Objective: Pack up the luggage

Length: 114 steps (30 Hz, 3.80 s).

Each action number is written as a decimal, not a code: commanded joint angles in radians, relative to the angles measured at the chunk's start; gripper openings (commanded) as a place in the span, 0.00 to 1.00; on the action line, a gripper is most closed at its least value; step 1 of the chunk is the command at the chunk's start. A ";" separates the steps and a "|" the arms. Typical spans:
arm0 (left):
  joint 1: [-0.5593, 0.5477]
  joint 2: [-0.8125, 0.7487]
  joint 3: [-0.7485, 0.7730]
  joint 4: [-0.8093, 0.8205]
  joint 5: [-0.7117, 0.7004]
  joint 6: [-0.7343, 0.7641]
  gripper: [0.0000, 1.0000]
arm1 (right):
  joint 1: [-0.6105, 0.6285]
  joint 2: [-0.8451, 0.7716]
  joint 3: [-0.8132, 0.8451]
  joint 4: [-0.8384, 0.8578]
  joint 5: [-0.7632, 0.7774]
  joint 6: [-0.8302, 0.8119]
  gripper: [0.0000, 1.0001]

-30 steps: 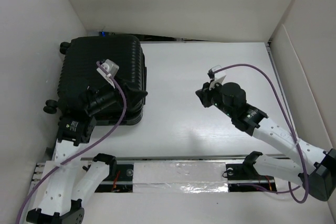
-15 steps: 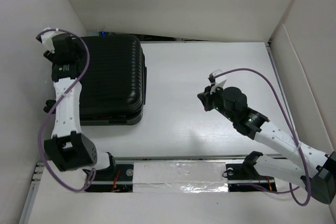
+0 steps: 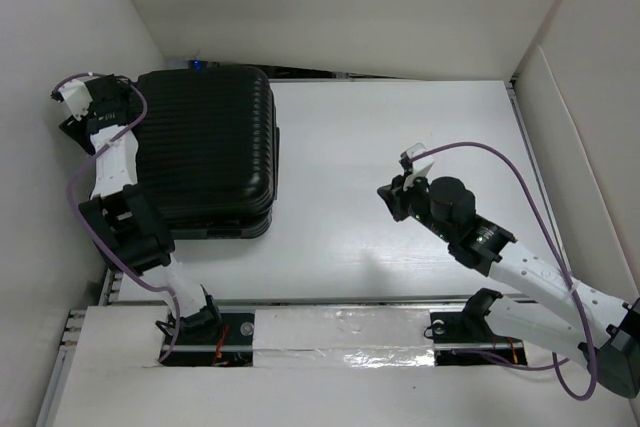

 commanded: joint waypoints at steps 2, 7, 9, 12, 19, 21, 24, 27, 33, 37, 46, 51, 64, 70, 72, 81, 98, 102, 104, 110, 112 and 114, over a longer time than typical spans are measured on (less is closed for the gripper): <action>-0.022 0.039 -0.053 -0.048 0.008 0.016 0.51 | 0.008 -0.012 -0.007 0.077 -0.011 -0.012 0.11; -0.083 0.019 -0.188 -0.028 0.178 -0.053 0.48 | 0.008 -0.019 -0.009 0.071 0.032 0.000 0.15; -0.109 -0.013 -0.245 0.006 0.281 -0.077 0.46 | 0.008 -0.018 0.002 0.051 0.059 0.005 0.16; -0.204 -0.073 -0.328 0.060 0.427 -0.122 0.45 | -0.016 -0.013 0.020 0.014 0.098 0.012 0.17; -0.539 -0.171 -0.394 0.149 0.658 -0.261 0.47 | -0.156 -0.044 0.026 -0.056 0.032 0.034 0.33; -0.595 -0.203 -0.400 0.172 0.699 -0.289 0.48 | -0.191 -0.039 0.017 -0.055 0.004 0.038 0.35; -0.611 -0.303 -0.357 0.146 0.680 -0.272 0.49 | -0.201 -0.039 0.002 -0.056 -0.008 0.040 0.36; -0.565 -0.375 -0.292 0.083 0.619 -0.220 0.51 | -0.201 -0.053 -0.006 -0.035 -0.016 0.040 0.36; -0.308 -0.423 -0.201 0.052 0.271 -0.116 0.61 | -0.179 -0.035 0.000 0.002 -0.095 0.031 0.36; -0.189 -0.293 -0.157 0.029 0.138 -0.097 0.60 | -0.156 -0.038 -0.015 0.002 -0.089 0.020 0.36; -0.008 -0.040 -0.112 -0.077 -0.089 -0.019 0.56 | -0.156 -0.113 -0.057 0.002 -0.094 0.023 0.36; 0.088 -0.023 -0.149 -0.074 -0.117 -0.028 0.55 | -0.147 -0.104 -0.063 0.002 -0.106 0.015 0.36; -0.350 0.111 -0.221 -0.074 0.136 -0.114 0.52 | -0.147 -0.140 -0.075 0.027 -0.070 0.029 0.37; -0.444 -0.013 -0.319 -0.008 0.361 -0.156 0.52 | -0.147 -0.147 -0.081 0.016 -0.013 0.034 0.38; -0.444 -0.071 -0.388 0.028 0.389 -0.166 0.52 | -0.147 -0.145 -0.078 -0.007 -0.008 0.037 0.38; -0.444 -0.469 -0.568 0.126 0.492 -0.254 0.52 | -0.156 -0.122 -0.054 0.002 -0.028 0.057 0.37; -0.738 -0.598 -0.664 0.216 0.861 -0.044 0.97 | -0.110 0.002 -0.004 0.048 -0.040 0.055 0.76; -0.738 -0.587 -0.629 0.236 0.880 -0.027 0.99 | -0.101 0.021 -0.004 0.060 -0.051 0.054 0.77; -0.738 -0.581 -0.604 0.258 0.913 -0.009 0.99 | -0.101 0.027 -0.006 0.073 -0.051 0.051 0.77; -0.738 -0.581 -0.578 0.255 1.009 0.024 0.99 | -0.092 0.030 -0.004 0.071 -0.051 0.048 0.78; -0.738 -0.642 -0.600 0.268 1.006 0.018 0.94 | -0.092 0.018 -0.010 0.065 -0.049 0.048 0.78; -0.738 -0.680 -0.623 0.279 1.002 0.008 0.91 | -0.092 0.010 -0.020 0.062 -0.043 0.045 0.78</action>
